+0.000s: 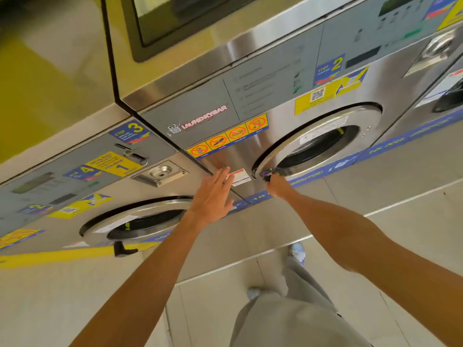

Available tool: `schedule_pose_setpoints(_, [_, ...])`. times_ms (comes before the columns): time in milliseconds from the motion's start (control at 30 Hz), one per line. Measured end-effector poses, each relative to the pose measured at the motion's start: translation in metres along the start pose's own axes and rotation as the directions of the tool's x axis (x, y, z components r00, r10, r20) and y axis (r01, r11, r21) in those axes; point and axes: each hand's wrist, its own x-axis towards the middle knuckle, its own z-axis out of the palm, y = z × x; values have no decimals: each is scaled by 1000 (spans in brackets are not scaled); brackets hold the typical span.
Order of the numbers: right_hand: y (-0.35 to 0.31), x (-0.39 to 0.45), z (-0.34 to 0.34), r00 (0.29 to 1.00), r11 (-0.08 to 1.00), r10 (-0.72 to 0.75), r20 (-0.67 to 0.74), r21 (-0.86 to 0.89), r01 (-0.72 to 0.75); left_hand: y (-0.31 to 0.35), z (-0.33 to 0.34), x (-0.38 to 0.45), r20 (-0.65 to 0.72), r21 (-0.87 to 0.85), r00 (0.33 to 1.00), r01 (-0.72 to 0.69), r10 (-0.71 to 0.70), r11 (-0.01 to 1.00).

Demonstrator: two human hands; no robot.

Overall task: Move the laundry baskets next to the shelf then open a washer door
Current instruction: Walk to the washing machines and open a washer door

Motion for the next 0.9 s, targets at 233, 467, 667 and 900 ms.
schedule_pose_setpoints(233, [6,-3,16,994,998,54,-90,39,-51,-2,16,-2,-37,50,999,-17,19,999])
schedule_pose_setpoints(467, [38,-46,37,981,992,125,-151,54,-118,-12,22,-2,18,91,998,-65,64,994])
schedule_pose_setpoints(667, [104,-111,46,969,972,212,-123,127,-196,-9,22,-2,5,68,996,-93,92,993])
schedule_pose_setpoints(900, [157,-197,28,918,961,234,-319,220,-168,10,16,-2,23,-38,1000,7,-6,999])
